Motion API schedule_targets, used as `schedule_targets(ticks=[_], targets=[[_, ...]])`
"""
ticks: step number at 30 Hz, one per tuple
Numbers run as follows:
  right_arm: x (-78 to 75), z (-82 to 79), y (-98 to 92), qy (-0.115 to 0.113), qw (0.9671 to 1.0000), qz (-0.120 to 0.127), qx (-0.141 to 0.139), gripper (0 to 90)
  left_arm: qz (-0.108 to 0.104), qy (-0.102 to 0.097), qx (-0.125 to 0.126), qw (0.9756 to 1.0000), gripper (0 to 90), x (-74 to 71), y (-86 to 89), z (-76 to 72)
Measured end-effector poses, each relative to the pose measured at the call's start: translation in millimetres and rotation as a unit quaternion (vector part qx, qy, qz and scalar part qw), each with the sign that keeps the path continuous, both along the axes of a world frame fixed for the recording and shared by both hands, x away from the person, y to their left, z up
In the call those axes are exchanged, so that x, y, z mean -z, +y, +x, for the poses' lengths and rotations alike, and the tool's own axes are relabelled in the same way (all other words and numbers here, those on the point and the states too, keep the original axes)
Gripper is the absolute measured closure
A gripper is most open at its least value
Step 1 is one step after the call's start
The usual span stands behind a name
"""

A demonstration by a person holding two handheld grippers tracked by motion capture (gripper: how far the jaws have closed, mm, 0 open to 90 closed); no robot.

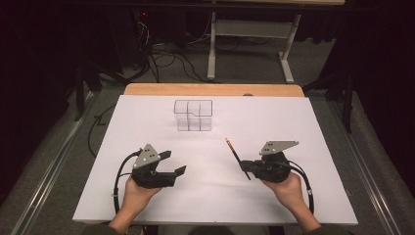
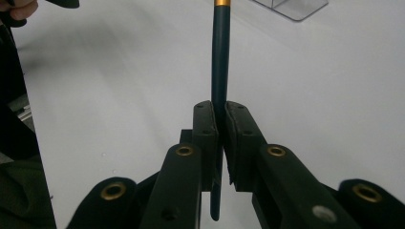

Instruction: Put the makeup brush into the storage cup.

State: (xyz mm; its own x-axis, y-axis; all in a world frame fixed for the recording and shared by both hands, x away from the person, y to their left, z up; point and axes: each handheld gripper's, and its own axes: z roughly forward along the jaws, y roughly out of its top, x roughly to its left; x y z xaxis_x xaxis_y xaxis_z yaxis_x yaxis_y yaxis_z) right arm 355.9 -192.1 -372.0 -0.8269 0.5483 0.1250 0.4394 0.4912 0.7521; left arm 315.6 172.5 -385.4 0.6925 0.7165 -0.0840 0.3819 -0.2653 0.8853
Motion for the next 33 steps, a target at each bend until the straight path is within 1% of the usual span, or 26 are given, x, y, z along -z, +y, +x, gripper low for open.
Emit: schedule_targets(ticks=[3, 8, 12, 15, 17, 21, 25, 29, 31, 33], targets=[[0.4, -0.6, -1.9, 0.001, 1.0000, 0.003, 0.002, 85.5, 0.007, -0.004, 0.010, 0.9999, 25.3, -3.4, -8.5, 0.4], [1.1, -1.3, -1.0, -0.002, 1.0000, 0.002, 0.000, 85.5, 0.006, -0.005, 0.029, 0.9995, 25.4, -6.5, -22.3, 3.3], [2.9, -0.7, 0.2, 0.001, 1.0000, 0.004, -0.001, 85.5, -0.002, -0.006, 0.036, 0.9993, 25.4, -10.0, -28.9, 8.3], [3.6, -1.0, 1.0, 0.001, 1.0000, 0.004, -0.002, 85.5, -0.012, -0.007, 0.040, 0.9991, 25.5, -12.7, -34.1, 10.9], [3.1, -1.8, 1.4, -0.002, 1.0000, 0.002, -0.004, 85.5, -0.007, -0.015, 0.045, 0.9988, 25.5, -15.3, -39.9, 10.1], [3.7, -3.3, 3.3, -0.002, 1.0000, 0.003, -0.006, 85.5, -0.013, -0.022, 0.058, 0.9980, 25.5, -19.5, -50.2, 10.1], [5.4, -3.2, 4.7, -0.002, 1.0000, 0.000, -0.007, 85.5, -0.021, -0.019, 0.066, 0.9974, 25.5, -20.9, -59.0, 15.5], [4.5, -3.6, 4.0, -0.007, 0.9999, 0.005, -0.007, 85.5, -0.032, -0.011, 0.075, 0.9966, 25.6, -21.0, -65.9, 20.3], [4.1, -4.6, 4.4, -0.006, 1.0000, 0.005, -0.005, 85.5, -0.035, -0.010, 0.077, 0.9963, 25.6, -21.1, -69.6, 22.4], [4.2, -4.7, 4.6, -0.010, 0.9999, 0.007, -0.007, 85.5, -0.039, -0.010, 0.081, 0.9959, 25.6, -20.9, -72.6, 24.1]])
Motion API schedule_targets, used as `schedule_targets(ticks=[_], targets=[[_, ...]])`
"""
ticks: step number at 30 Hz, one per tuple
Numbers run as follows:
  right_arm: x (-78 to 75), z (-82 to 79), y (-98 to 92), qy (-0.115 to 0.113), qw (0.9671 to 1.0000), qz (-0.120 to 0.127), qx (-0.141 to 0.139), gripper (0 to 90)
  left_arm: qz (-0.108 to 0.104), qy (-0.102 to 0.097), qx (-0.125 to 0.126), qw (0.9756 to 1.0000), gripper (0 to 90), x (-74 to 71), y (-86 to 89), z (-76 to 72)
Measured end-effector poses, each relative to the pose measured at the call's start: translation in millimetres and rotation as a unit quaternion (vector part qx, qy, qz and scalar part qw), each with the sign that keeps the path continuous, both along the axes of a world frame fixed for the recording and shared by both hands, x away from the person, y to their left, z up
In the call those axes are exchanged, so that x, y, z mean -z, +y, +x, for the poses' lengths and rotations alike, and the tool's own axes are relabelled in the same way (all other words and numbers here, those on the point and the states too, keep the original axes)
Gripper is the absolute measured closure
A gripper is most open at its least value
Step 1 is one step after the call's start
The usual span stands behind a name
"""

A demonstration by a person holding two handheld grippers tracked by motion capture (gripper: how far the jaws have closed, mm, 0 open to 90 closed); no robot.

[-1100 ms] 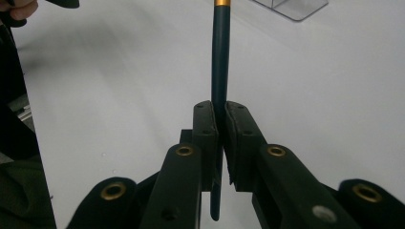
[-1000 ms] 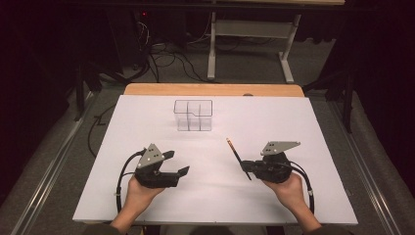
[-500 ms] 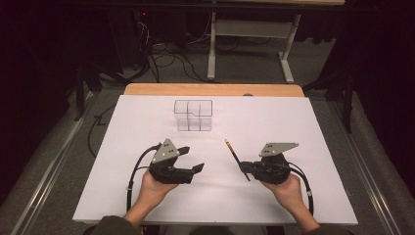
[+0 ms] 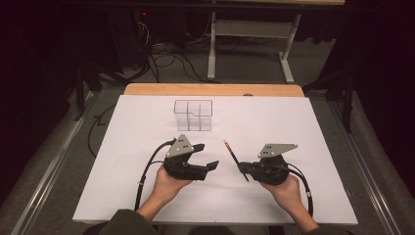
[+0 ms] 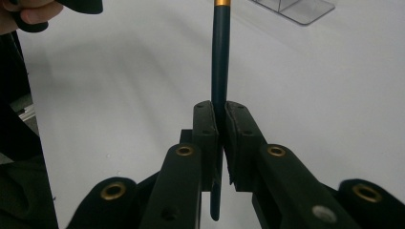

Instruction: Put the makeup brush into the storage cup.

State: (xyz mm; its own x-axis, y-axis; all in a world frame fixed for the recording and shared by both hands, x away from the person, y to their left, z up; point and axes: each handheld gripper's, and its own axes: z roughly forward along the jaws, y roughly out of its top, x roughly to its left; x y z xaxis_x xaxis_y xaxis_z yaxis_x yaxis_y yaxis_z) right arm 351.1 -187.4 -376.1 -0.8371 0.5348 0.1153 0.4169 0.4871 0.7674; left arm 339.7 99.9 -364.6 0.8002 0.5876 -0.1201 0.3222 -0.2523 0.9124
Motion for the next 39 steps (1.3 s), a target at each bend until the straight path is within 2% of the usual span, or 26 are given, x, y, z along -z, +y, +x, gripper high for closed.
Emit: schedule_targets(ticks=[9, 13, 26, 31, 39], targets=[[-0.8, -0.7, 2.3, -0.003, 1.0000, 0.003, 0.001, 85.5, -0.006, 0.004, 0.012, 0.9999, 25.7, 1.5, -11.1, 4.1], [-1.3, -2.6, 5.7, -0.006, 1.0000, 0.005, -0.003, 85.5, -0.008, 0.016, 0.020, 0.9996, 25.9, 5.9, -17.4, 6.4], [-1.3, -5.3, 17.1, -0.014, 0.9996, 0.003, -0.023, 85.5, -0.015, 0.026, 0.010, 0.9995, 29.1, 8.2, -19.1, 8.5], [-0.8, -6.1, 23.1, -0.016, 0.9994, 0.002, -0.031, 85.5, -0.027, 0.035, 0.016, 0.9989, 36.1, 9.4, -19.5, 7.1], [-0.2, -7.4, 31.0, -0.016, 0.9991, 0.001, -0.038, 85.5, -0.022, 0.044, 0.025, 0.9985, 42.8, 11.3, -21.6, 8.2]])
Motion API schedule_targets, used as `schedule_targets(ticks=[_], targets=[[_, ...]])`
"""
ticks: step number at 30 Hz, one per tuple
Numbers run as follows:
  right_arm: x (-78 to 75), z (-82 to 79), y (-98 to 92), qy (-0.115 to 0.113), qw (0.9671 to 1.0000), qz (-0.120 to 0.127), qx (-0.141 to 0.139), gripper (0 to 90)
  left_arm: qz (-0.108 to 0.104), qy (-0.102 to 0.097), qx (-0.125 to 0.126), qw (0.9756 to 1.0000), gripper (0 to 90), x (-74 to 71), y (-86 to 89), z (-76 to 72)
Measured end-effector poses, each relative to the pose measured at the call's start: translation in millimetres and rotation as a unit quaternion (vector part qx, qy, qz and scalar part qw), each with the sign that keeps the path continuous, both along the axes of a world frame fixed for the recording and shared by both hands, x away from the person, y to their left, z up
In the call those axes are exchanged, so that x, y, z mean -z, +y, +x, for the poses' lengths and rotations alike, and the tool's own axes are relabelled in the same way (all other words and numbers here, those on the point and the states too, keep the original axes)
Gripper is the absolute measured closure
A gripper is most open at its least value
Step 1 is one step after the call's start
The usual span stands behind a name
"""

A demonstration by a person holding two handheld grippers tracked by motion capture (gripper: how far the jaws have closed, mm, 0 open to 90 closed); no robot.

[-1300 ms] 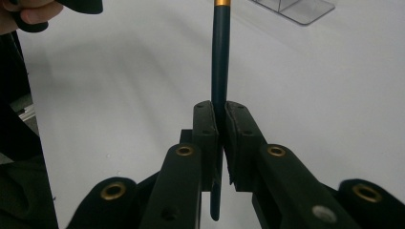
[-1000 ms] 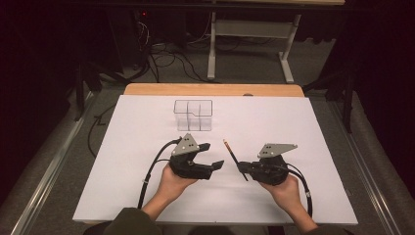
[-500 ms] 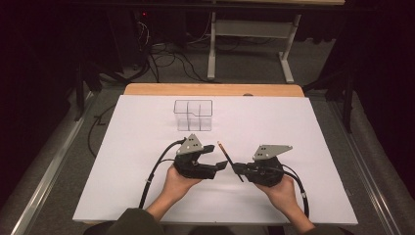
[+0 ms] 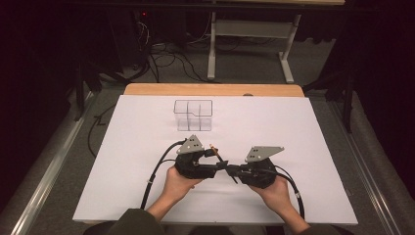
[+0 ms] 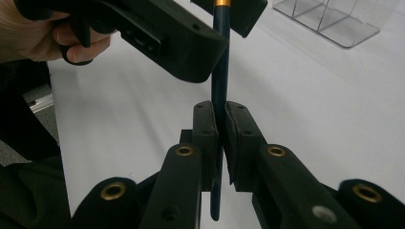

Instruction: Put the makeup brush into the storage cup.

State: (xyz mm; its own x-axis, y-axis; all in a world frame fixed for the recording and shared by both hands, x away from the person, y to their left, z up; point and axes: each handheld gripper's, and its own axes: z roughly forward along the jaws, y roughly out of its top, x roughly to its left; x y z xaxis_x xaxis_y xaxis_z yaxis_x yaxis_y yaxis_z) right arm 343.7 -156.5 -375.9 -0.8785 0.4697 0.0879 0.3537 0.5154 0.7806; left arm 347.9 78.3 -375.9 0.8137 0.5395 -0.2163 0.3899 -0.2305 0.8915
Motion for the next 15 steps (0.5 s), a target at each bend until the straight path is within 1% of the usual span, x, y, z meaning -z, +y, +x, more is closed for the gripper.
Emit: schedule_targets(ticks=[6, 11, 15], targets=[[-0.8, -1.2, 1.6, -0.004, 1.0000, 0.002, -0.003, 85.5, -0.003, 0.005, 0.017, 0.9998, 53.3, 0.2, -1.7, -0.5], [-0.5, -1.2, 2.3, -0.004, 1.0000, 0.004, -0.003, 85.5, -0.003, 0.011, 0.027, 0.9996, 60.0, 1.1, -2.6, -0.2], [-0.4, -1.9, 3.3, -0.005, 1.0000, 0.003, -0.004, 85.5, -0.010, 0.018, 0.034, 0.9992, 65.5, 0.7, -2.1, -0.1]])
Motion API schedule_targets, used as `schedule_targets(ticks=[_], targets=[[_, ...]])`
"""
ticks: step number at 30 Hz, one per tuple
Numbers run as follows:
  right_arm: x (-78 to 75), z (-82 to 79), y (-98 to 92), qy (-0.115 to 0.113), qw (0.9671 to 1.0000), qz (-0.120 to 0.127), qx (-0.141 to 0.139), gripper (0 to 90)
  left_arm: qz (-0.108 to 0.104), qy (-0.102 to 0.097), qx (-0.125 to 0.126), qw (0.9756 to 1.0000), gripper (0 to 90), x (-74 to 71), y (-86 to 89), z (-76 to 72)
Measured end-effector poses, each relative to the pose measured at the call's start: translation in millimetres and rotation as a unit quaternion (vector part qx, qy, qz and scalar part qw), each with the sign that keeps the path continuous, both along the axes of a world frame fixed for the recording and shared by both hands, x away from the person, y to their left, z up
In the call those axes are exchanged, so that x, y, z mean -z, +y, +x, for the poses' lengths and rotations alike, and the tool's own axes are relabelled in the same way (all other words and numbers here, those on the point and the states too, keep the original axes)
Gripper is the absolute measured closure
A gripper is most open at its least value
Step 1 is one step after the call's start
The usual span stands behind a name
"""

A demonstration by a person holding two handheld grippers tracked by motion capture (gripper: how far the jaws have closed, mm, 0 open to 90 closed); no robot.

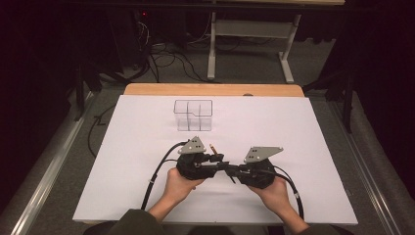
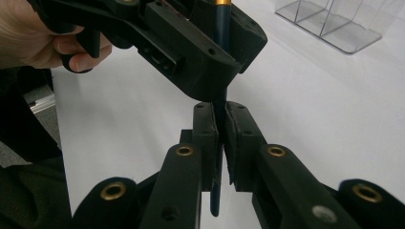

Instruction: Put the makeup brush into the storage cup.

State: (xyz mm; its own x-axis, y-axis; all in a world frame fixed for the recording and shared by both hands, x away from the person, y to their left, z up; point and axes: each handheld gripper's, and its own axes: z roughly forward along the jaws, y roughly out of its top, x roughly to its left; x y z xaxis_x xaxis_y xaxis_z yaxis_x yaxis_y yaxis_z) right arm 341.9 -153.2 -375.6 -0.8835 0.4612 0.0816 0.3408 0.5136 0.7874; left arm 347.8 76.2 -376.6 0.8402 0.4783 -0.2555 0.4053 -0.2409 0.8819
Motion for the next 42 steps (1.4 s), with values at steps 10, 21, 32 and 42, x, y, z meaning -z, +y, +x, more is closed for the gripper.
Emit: schedule_targets(ticks=[10, 21, 32, 42], targets=[[0.5, -0.4, 1.5, -0.002, 1.0000, -0.002, -0.003, 85.5, 0.000, 0.004, 0.011, 0.9999, 80.7, -0.1, -1.1, -0.6], [0.7, -0.7, 1.9, 0.002, 1.0000, 0.003, -0.007, 85.1, 0.010, -0.006, 0.019, 0.9997, 82.6, -2.2, -0.8, -1.4], [1.7, -0.3, 2.0, 0.006, 0.9999, 0.008, -0.007, 79.8, 0.012, -0.007, 0.020, 0.9997, 82.7, -3.3, -1.1, -2.0], [0.3, 2.1, -5.9, 0.024, 0.9992, 0.031, 0.002, 59.1, 0.005, -0.010, 0.013, 0.9998, 82.6, -6.8, 5.4, -1.5]])
